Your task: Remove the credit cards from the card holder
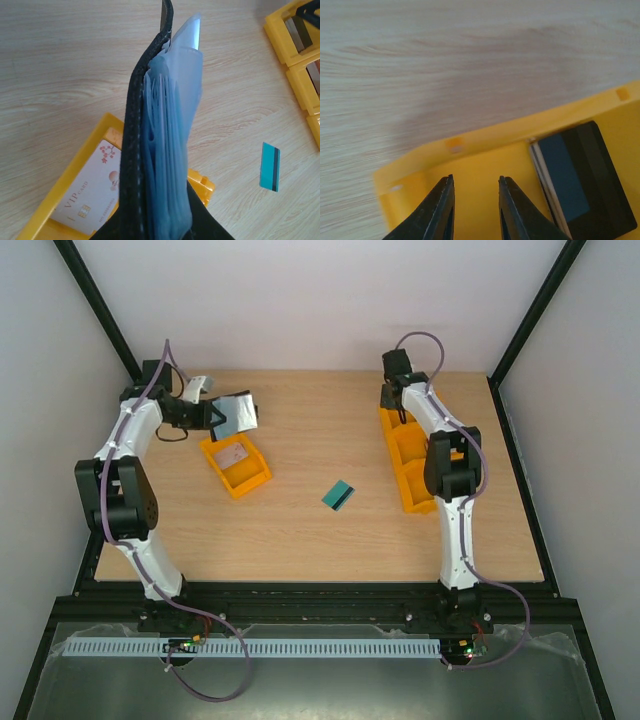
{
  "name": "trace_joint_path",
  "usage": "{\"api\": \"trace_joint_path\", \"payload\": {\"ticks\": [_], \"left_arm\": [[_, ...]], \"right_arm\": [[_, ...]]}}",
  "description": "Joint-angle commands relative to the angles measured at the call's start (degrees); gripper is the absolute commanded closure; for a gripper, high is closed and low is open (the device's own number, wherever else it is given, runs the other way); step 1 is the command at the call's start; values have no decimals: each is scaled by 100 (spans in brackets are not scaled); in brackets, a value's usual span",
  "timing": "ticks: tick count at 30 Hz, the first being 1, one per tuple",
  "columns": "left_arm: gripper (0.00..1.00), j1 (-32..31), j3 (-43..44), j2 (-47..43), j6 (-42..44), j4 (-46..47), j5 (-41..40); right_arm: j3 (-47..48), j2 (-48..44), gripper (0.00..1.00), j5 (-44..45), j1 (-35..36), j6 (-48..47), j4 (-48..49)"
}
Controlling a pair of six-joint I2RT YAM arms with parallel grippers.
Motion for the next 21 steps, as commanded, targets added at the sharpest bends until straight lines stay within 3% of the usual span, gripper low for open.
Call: {"api": "trace_joint_path", "payload": {"ticks": [1, 11, 17, 21], "left_arm": [[98, 44, 251, 92, -4, 32, 129], [98, 53, 312, 176, 24, -58, 85], [98, 53, 400, 209, -2, -27, 101], [98, 53, 396, 219, -29, 19, 123]], "right_arm": [[130, 196, 77, 139, -196, 322, -166], [-51, 744, 77, -880, -232, 381, -486], [-538, 470, 76, -1714, -215, 206, -387], [-1439, -182, 76, -2197, -158, -36, -67]]}}
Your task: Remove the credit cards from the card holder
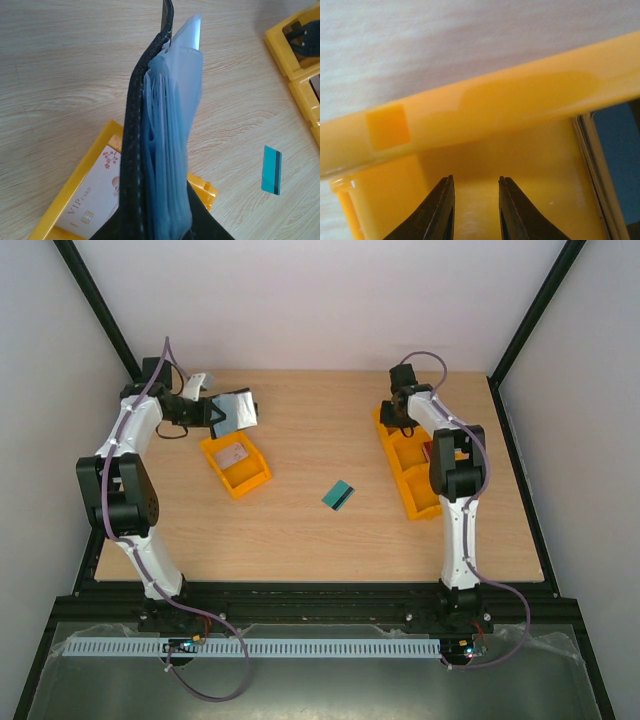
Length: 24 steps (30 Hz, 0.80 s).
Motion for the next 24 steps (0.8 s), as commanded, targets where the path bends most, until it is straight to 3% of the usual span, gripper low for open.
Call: {"api": "trace_joint_path", "payload": {"ticks": [1, 7, 13, 19, 24], "left_arm": [[98, 20, 171, 60, -37, 46, 129], [98, 20, 203, 109, -85, 119, 144], [98, -8, 172, 67, -115, 167, 152], [98, -157, 190, 4, -46, 159, 65], [98, -460, 536, -1, 120, -123, 17]], "right_arm": [[-1041, -568, 76, -1007, 163, -239, -116], [-1847, -1257, 75, -1662, 297, -675, -125], [-986, -1669, 74, -1612, 363, -1087, -656], [-1702, -2827, 66, -1238, 352, 132, 426], [-2017, -3044, 60, -847, 565, 1147, -238]]}}
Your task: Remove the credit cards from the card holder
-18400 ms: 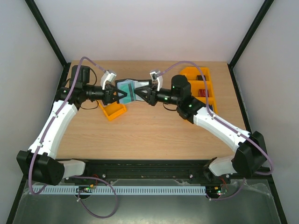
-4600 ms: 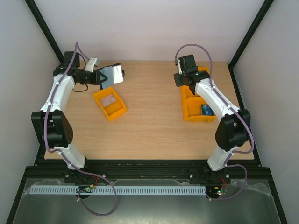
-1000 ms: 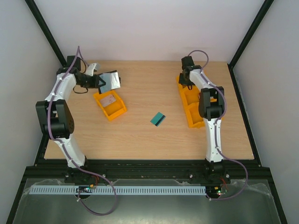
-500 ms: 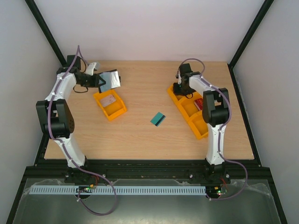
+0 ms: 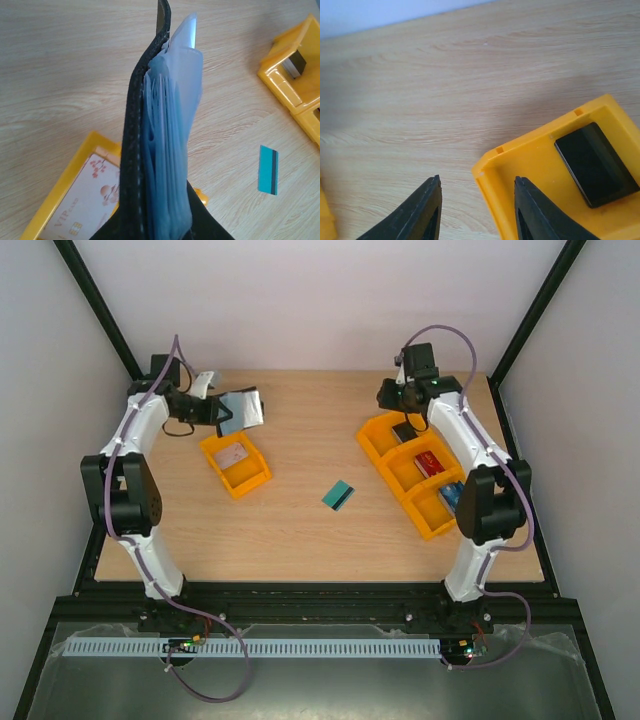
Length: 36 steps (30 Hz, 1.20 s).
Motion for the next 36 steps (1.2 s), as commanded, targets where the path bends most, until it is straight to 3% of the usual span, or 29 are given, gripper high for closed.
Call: {"api": "trace_joint_path", "payload": {"ticks": [1, 8, 14, 20, 22, 26, 31, 32, 33, 36], "left_arm": [[98, -345, 531, -69, 168, -232, 95], [98, -1250, 291, -285, -373, -411, 731], [98, -1972, -730, -481, -1187, 300, 1021], [98, -2273, -1551, -358, -2161, 1246, 1101], [98, -2286, -1569, -197, -2241, 1325, 835], [98, -2439, -1551, 297, -2234, 1283, -448], [98, -2482, -1032, 961, -1980, 1052, -850], [92, -2488, -861, 1063, -1866, 967, -993], [80, -2490, -677, 1139, -1740, 853, -1122], [36, -2493, -294, 1313, -1510, 609, -1547]], "right_arm": [[-318, -28, 59, 476, 282, 1022, -507], [-1352, -653, 55, 195, 705, 1571, -130], [-1736, -866, 53, -298, 802, 1438, -371], [-2097, -1295, 51, 6, 1025, 1346, -722], [-2284, -1362, 51, 90, 1159, 1308, -791], [-2735, -1381, 50, 235, 1445, 1345, -612], [-2808, -1138, 50, 623, 1842, 1188, -301], [-2783, -1078, 50, 704, 1887, 1122, -247], [-2764, -1012, 50, 807, 1918, 1073, -205], [-2823, -846, 50, 1119, 1941, 945, 25]]}}
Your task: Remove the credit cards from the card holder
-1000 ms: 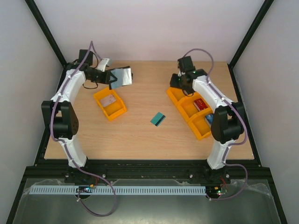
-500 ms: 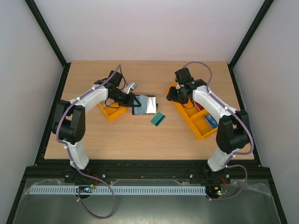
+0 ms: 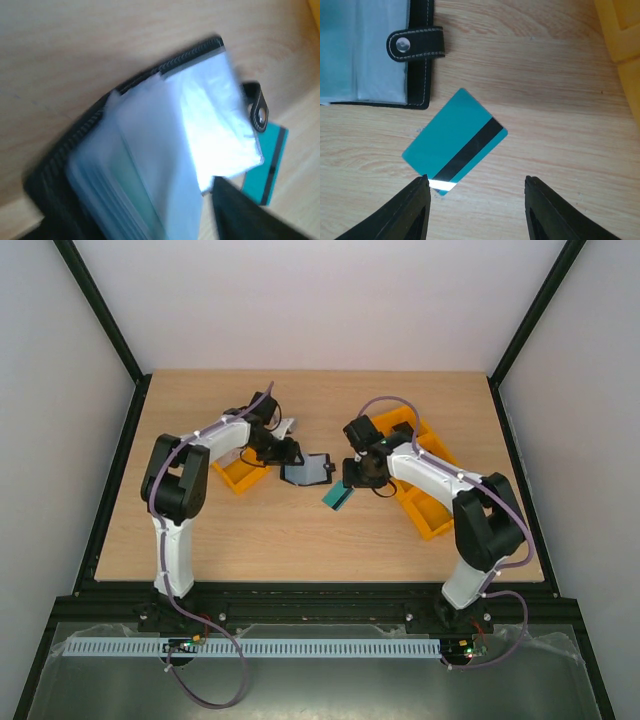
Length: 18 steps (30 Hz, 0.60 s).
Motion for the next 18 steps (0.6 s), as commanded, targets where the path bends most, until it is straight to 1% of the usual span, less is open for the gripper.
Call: {"api": "trace_joint_path", "payload": {"ticks": [1, 2, 5, 7, 9, 12, 14, 18], "left_arm": [[31, -27, 473, 166, 376, -324, -1054], [29, -27, 428, 106, 407, -284, -1209], [26, -76, 227, -247, 569, -147, -1350], [22, -158, 181, -544, 757, -206, -1395], [18, -172, 0, -778, 731, -145, -1537], [17, -168, -160, -948, 702, -209, -1558], [17, -170, -207, -1019, 693, -213, -1435], [17, -168, -186, -1084, 607, -185, -1221]], "right_arm": [[-124, 221, 50, 679, 74, -290, 521], [-260, 203, 50, 682, 77, -328, 698], [-678, 39, 50, 657, 90, -415, 1201], [-780, -98, 50, 606, 94, -427, 1332], [-811, -239, 50, 466, 95, -435, 1409], [-879, -468, 50, 226, 95, -424, 1551], [-986, -655, 50, 25, 95, -294, 1779], [-1214, -834, 50, -693, 95, 129, 2677]]}}
